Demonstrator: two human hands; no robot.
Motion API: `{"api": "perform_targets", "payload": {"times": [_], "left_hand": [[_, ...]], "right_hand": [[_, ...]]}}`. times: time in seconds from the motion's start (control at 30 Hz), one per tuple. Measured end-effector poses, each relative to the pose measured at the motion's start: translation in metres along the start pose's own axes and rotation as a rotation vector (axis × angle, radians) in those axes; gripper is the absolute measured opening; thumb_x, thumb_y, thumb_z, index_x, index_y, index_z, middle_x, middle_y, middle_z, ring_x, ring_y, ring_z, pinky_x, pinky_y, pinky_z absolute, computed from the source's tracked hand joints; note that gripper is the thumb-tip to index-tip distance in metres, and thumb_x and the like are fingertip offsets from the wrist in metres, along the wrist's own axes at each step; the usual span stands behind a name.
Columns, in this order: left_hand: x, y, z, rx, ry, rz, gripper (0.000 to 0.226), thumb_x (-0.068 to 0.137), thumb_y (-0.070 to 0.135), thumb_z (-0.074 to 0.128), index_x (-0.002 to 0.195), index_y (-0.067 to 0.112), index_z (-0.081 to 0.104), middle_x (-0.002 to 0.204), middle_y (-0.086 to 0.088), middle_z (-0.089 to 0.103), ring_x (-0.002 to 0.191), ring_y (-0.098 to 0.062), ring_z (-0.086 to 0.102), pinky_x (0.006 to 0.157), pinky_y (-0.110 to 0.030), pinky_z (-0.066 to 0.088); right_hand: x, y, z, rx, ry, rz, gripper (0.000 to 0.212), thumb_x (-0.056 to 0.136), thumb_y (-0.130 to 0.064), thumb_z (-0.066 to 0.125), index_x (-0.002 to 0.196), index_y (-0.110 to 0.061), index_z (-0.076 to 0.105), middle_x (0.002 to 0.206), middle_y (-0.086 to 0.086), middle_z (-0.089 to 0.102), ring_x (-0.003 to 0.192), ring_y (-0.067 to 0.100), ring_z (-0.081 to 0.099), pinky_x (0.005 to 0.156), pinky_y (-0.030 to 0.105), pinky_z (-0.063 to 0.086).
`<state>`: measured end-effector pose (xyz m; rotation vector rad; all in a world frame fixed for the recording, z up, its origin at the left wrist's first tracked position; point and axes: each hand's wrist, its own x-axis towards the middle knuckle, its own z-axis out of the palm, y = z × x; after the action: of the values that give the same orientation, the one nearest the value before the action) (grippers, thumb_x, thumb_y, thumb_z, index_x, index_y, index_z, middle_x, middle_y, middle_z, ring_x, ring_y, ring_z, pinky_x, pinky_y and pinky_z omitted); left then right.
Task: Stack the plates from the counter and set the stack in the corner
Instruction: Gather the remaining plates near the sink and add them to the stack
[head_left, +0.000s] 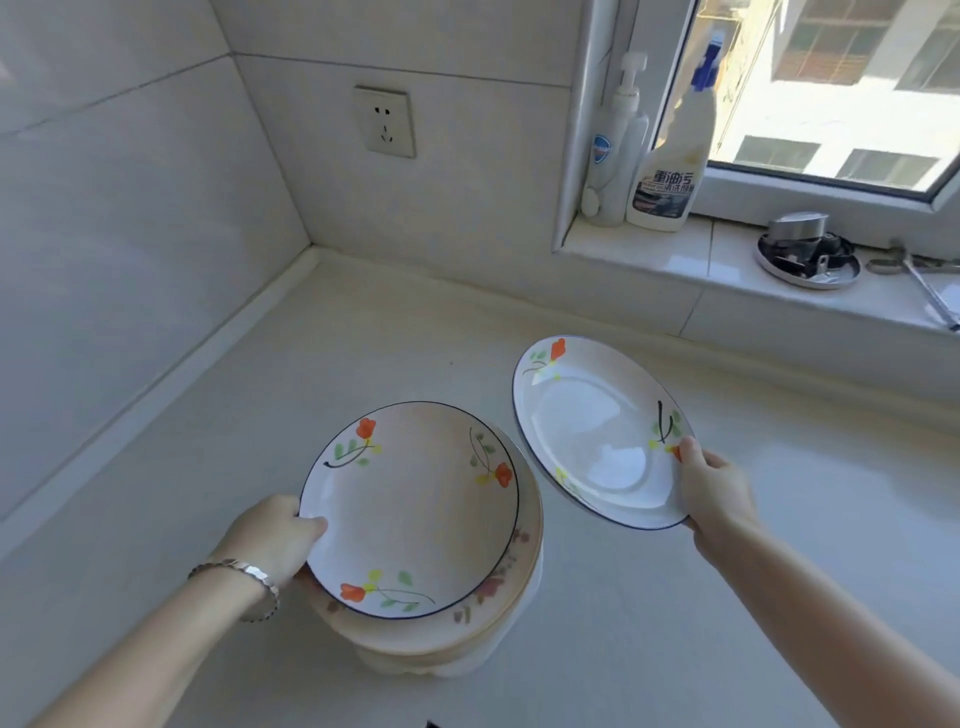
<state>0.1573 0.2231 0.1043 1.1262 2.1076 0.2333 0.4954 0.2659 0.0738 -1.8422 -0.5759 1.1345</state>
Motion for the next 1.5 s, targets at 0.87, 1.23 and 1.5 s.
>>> {"api": "perform_targets", "payload": {"times": [0.87,1.23,1.5], "left_hand": [[0.008,-0.024,0.013,-0.022,0.285,0.190,0.034,0.092,0.016,0.042,0.073,-0.009,0.055,0.065,-0.028,0.065,0.053,-0.032,0.059,0.058,-0.033,0.047],[-0.004,-0.030,0.027,-0.160,0.361,0.209,0.042,0.096,0.025,0.036,0.070,-0.007,0.044,0.062,-0.022,0.049,0.062,-0.030,0.045,0.056,-0.031,0.035],[0.014,-0.048,0.050,-1.113,0.141,-0.428,0.068,0.083,0.068,0.034,0.133,0.024,0.047,0.136,-0.009,0.046,0.127,-0.031,0.045,0.098,-0.046,0.040]], "right_hand": [[-0.061,-0.006,0.096,-0.862,-0.175,-0.598,0.034,0.096,-0.027,0.032,0.064,-0.015,0.033,0.061,0.004,0.044,0.066,0.029,0.043,0.053,0.031,0.028],[-0.055,0.002,0.089,-0.941,-0.361,-0.625,0.036,0.097,-0.039,0.029,0.096,-0.016,0.056,0.074,0.007,0.059,0.072,0.028,0.054,0.059,0.030,0.037],[-0.029,0.055,0.062,-0.168,-0.460,0.157,0.063,0.092,-0.057,0.028,0.142,-0.018,0.033,0.145,0.011,0.038,0.135,0.029,0.036,0.111,0.047,0.031]]}}
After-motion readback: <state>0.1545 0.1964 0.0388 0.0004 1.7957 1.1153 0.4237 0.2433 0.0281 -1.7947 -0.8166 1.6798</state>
